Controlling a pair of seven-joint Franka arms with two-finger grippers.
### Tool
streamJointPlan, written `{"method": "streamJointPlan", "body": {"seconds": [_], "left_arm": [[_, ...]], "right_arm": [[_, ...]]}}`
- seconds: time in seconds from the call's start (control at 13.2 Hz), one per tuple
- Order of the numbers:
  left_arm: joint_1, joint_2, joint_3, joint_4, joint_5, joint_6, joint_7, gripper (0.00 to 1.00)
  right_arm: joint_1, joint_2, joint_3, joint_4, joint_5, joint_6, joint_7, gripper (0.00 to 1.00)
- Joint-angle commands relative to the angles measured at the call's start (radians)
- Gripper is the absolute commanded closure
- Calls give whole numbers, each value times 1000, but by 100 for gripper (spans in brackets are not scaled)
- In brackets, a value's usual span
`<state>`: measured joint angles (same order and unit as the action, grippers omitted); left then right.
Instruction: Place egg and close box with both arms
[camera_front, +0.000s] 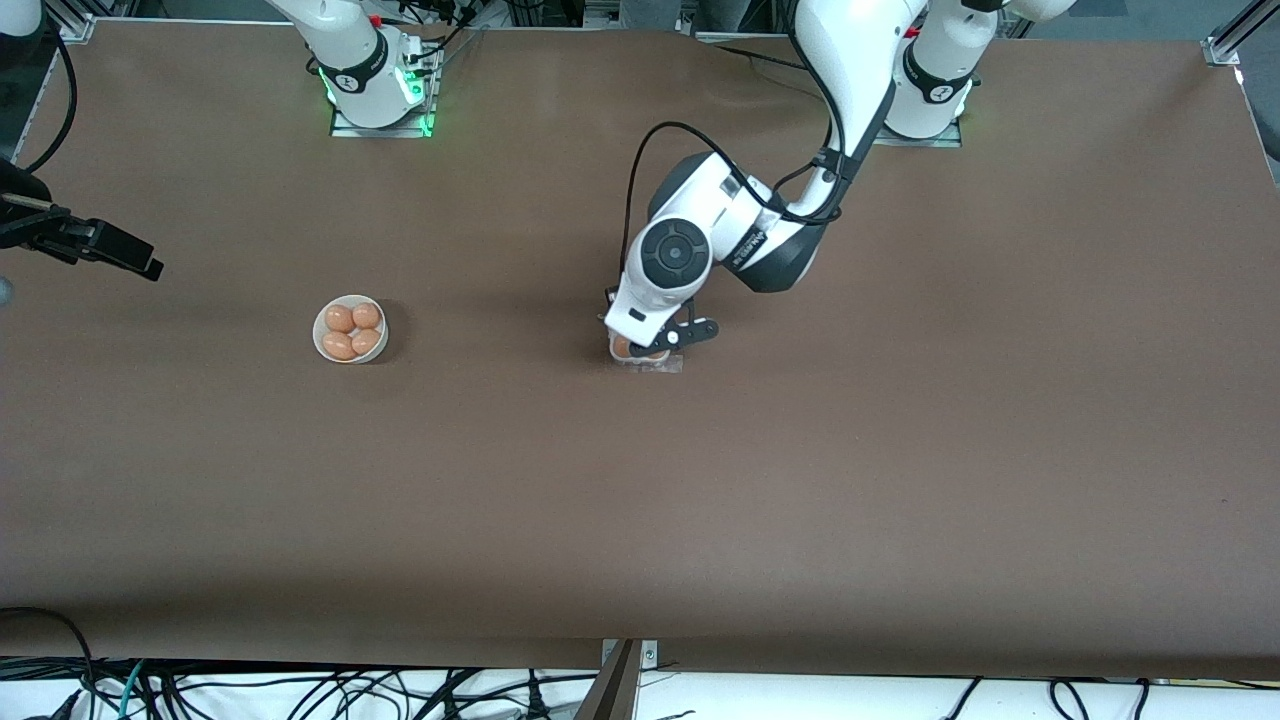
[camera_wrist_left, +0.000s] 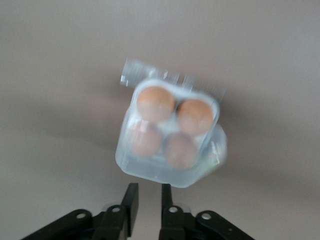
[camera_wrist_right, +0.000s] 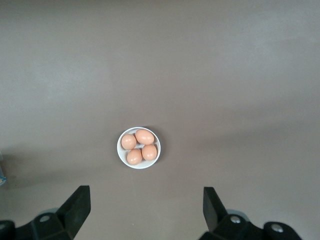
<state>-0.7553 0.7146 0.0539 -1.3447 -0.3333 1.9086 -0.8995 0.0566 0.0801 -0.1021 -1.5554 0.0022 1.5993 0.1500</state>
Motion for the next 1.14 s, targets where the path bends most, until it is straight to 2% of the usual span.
{"method": "streamJointPlan", "body": {"seconds": [0.0, 0.15, 0.3, 0.61, 0.91, 1.06], "left_arm": [[1, -16, 36, 47, 35, -32, -9, 59], [5, -52, 79, 56, 129, -109, -4, 27], [49, -78, 118, 116, 181, -172, 19, 2], [204, -86, 116, 197, 184, -261, 198, 0], [310, -92, 113, 283, 186, -376, 335, 0], [397, -161, 115, 269, 186, -379, 475, 0]], "right_arm": [[2, 3, -1, -8, 16, 27, -13, 0], [2, 1, 1, -9, 16, 28, -15, 0], [2, 3, -1, -9, 16, 28, -15, 0], [3, 1, 10, -9, 16, 28, -13, 0], [3, 1, 10, -9, 16, 28, -13, 0], [5, 1, 12, -9, 16, 28, -13, 0]]}}
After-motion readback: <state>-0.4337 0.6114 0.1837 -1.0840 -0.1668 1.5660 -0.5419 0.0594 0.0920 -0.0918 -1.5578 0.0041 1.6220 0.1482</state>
